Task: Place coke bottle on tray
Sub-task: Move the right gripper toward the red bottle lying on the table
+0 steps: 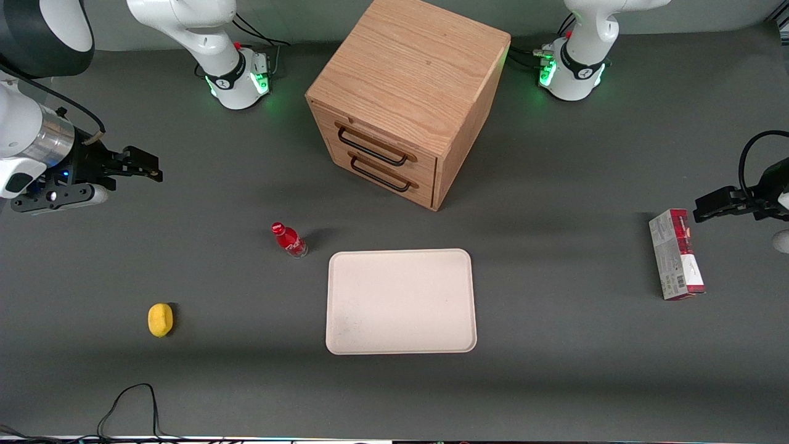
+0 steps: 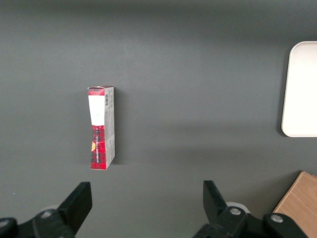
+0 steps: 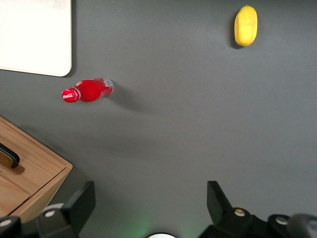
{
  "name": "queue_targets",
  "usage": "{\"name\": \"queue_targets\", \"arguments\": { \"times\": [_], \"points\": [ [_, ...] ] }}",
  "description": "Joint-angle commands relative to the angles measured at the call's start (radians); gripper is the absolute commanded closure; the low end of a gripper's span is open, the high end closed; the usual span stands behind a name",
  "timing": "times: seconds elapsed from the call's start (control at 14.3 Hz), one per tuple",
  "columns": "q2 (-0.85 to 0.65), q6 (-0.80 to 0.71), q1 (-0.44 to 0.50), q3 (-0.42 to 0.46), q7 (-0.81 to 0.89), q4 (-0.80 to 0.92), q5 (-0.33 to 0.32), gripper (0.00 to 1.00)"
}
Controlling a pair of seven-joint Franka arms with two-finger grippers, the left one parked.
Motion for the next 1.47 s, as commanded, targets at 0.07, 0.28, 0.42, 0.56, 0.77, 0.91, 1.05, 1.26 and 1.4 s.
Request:
{"name": "queue_targets", "arguments": {
  "times": [0.07, 0.28, 0.42, 0.56, 0.77, 0.91, 1.05, 1.26, 1.4],
  "points": [
    [0.004, -0.023, 0.005, 0.000, 0.003, 0.023, -0.014, 0.00],
    [0.008, -0.023, 0.006, 0.002, 0.001, 0.026, -0.012, 0.00],
    [0.014, -0.023, 0.008, 0.005, 0.001, 0.028, -0.014, 0.00],
    [0.017, -0.024, 0.008, 0.008, 0.003, 0.031, -0.005, 0.00],
    [0.020, -0.029, 0.009, 0.011, 0.000, 0.034, 0.005, 0.00],
    [0.027, -0.029, 0.020, 0.026, 0.001, 0.040, 0.014, 0.00],
    [0.028, -0.029, 0.063, 0.032, 0.001, 0.048, 0.011, 0.00],
    [0.080, -0.027, 0.093, 0.045, 0.111, 0.090, 0.028, 0.00],
    [0.158, -0.029, 0.156, 0.049, 0.219, 0.170, 0.029, 0.00]
  ]
}}
